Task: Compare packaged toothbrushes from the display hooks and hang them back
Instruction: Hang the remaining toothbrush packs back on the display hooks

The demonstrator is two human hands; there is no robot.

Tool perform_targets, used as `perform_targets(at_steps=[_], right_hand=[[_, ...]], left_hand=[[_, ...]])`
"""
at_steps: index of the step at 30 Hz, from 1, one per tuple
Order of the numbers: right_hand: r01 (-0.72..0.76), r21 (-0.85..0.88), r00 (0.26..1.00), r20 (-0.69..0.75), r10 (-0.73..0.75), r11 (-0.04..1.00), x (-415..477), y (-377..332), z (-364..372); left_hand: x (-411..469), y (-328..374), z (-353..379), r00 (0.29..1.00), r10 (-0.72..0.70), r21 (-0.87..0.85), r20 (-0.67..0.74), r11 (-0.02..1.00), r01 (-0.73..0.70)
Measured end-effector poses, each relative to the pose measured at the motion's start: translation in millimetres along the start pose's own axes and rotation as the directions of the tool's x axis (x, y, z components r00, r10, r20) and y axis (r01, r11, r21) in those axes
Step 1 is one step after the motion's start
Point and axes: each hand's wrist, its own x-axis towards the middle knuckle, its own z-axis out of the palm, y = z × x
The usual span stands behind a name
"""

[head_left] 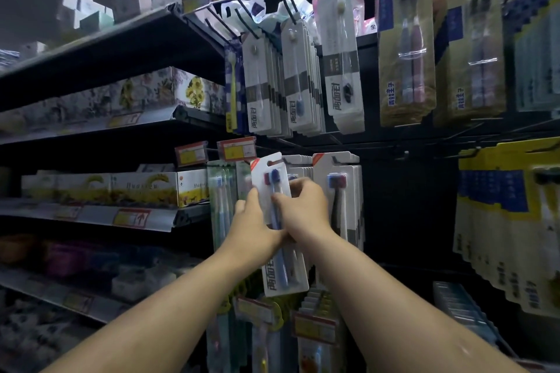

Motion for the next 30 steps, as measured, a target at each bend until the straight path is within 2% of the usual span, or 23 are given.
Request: perform_targets(at_steps=[5,8,12,14,17,23,26,30], right_hand=[[-0.019,-0.05,0.999,-0.034,0.017,0.999,-6.9,3.6,-12.3],[0.014,-0.203,0.998,-0.055,-0.025,0.979,-9.5,6.9,-16.3],[0.024,-0.455,0.995,-0.074,-0.065,0.89,-21.5,10.4,-17.6],[0.008,-0.497,0.998,-0.043,-0.034,0.867,-28.1,10.1,-19.1],[-0.062,-0.428,0.998,-0.018,0.06,0.902,-33.9,8.9,-18.9],[-0.168,-0.4,0.983,-0.002,0.183,0.901,-30.4,10.5,-23.5],[-0.22,-0.313,0.966,0.061,0.25,0.924,-27.7,16.7,-23.2],[-0.259,-0.173,0.959,0.074,0.275,0.95,-25.7,24.6,-26.6]], left_hand=[[-3.1,-1.9,5.0,0.999,0.042,0.036,0.019,0.998,-0.043],[-1.4,-1.5,7.4,0.999,0.025,0.04,0.022,0.999,-0.026],[1.5,-1.6,8.1,0.999,0.028,0.075,0.028,0.997,-0.03],[2.2,-1.5,11.4,1.0,0.014,0.094,0.023,0.995,-0.016],[4.8,-0.8,19.2,0.999,-0.044,0.12,0.032,0.992,0.04],[7.6,0.8,28.0,0.984,-0.15,0.122,0.097,0.983,0.137],[7.2,1.3,31.4,0.98,-0.158,0.086,0.117,0.985,0.149],[8.5,1.8,39.0,0.978,-0.189,0.069,0.085,0.981,0.184]])
